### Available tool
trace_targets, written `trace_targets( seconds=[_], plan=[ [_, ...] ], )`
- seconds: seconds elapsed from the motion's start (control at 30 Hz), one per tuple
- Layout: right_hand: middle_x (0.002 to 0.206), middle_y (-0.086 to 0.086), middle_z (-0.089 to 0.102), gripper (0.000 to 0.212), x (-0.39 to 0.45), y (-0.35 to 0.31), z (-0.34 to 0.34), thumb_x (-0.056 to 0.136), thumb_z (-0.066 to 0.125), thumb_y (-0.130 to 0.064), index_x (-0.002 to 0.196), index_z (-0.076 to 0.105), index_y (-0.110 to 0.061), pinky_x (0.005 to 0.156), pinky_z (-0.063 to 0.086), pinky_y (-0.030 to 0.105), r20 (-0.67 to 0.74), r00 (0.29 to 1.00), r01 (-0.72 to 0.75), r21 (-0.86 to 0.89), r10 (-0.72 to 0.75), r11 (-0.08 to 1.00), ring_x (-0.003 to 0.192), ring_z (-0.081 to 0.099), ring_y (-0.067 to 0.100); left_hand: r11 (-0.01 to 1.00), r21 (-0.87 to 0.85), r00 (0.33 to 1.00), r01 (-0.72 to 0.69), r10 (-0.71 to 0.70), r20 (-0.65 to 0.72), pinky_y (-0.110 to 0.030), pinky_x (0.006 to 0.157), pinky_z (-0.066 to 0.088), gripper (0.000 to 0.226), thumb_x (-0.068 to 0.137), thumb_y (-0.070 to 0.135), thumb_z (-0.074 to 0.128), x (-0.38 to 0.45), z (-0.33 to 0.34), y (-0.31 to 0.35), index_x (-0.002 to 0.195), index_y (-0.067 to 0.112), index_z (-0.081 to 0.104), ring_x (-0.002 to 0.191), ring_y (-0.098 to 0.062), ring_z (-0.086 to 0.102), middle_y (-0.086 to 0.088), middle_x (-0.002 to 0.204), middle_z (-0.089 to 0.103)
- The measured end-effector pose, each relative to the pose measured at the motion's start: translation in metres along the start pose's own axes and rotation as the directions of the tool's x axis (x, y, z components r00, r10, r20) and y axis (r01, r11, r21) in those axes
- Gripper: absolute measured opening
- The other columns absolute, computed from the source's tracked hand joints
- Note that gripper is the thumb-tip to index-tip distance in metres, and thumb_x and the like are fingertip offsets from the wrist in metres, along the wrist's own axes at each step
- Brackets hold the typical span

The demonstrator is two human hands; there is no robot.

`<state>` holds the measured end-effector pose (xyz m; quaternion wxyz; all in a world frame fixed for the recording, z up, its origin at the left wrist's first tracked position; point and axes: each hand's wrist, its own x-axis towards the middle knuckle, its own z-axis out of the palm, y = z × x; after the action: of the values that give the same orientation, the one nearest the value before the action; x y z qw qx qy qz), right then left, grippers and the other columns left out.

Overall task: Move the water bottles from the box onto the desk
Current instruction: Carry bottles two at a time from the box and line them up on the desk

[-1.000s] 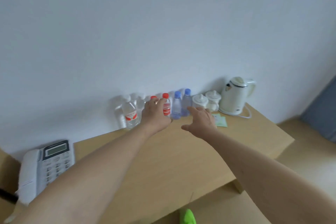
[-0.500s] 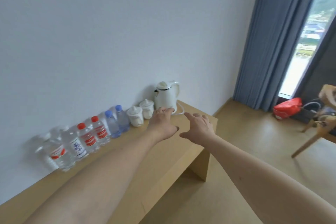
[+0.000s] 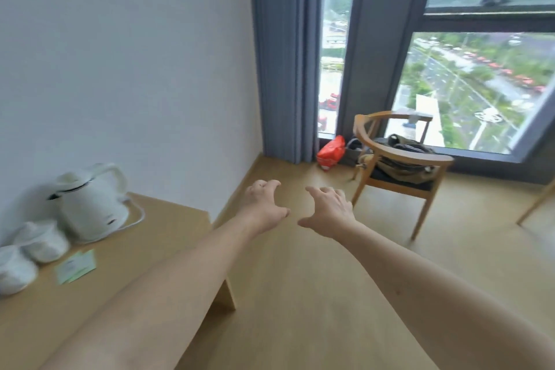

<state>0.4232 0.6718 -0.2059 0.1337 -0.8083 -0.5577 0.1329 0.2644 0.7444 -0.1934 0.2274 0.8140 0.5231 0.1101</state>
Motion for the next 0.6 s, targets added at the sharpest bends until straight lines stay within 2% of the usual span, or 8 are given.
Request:
trace_targets(
  seconds=[0.27,0.43,0.6],
  plan=[
    [0.154,0.004,0.045,0.088,0.014,0.140,-0.039,0.081,0.080,-0.054,0.154,0.036,-0.032,0.112,0.037,0.048,-0.045,0.945,-0.321,0.049,0.323,0.946,0.141,0.039,0.029,0.977,-0.021,0.962,-0.213,0.213,0.172,-0.037,0.113,0.038,0.083,0.081,0.038,0.080,0.077,0.085,0.137,0.153,0.028,0.042,0.144,-0.024,0.034,-0.002,0.155,0.040],
    [0.154,0.004,0.044,0.087,0.042,0.219,-0.058,0.082,0.078,-0.054,0.155,0.035,-0.033,0.112,0.036,0.048,-0.092,0.875,-0.470,0.071,0.475,0.880,0.142,0.036,0.030,0.926,-0.045,0.890,-0.376,0.374,0.260,-0.042,0.113,0.042,0.084,0.080,0.037,0.083,0.144,0.134,0.223,0.153,0.030,0.042,0.143,-0.025,0.036,-0.004,0.154,0.041],
    [0.150,0.003,0.047,0.085,0.086,0.289,-0.095,0.080,0.077,-0.057,0.153,0.037,-0.035,0.107,0.038,0.045,-0.179,0.759,-0.619,0.097,0.625,0.779,0.137,0.040,0.028,0.836,-0.075,0.784,-0.544,0.538,0.309,-0.047,0.113,0.042,0.084,0.083,0.036,0.082,0.218,0.165,0.307,0.155,0.028,0.039,0.144,-0.026,0.035,-0.004,0.156,0.039]
  ],
)
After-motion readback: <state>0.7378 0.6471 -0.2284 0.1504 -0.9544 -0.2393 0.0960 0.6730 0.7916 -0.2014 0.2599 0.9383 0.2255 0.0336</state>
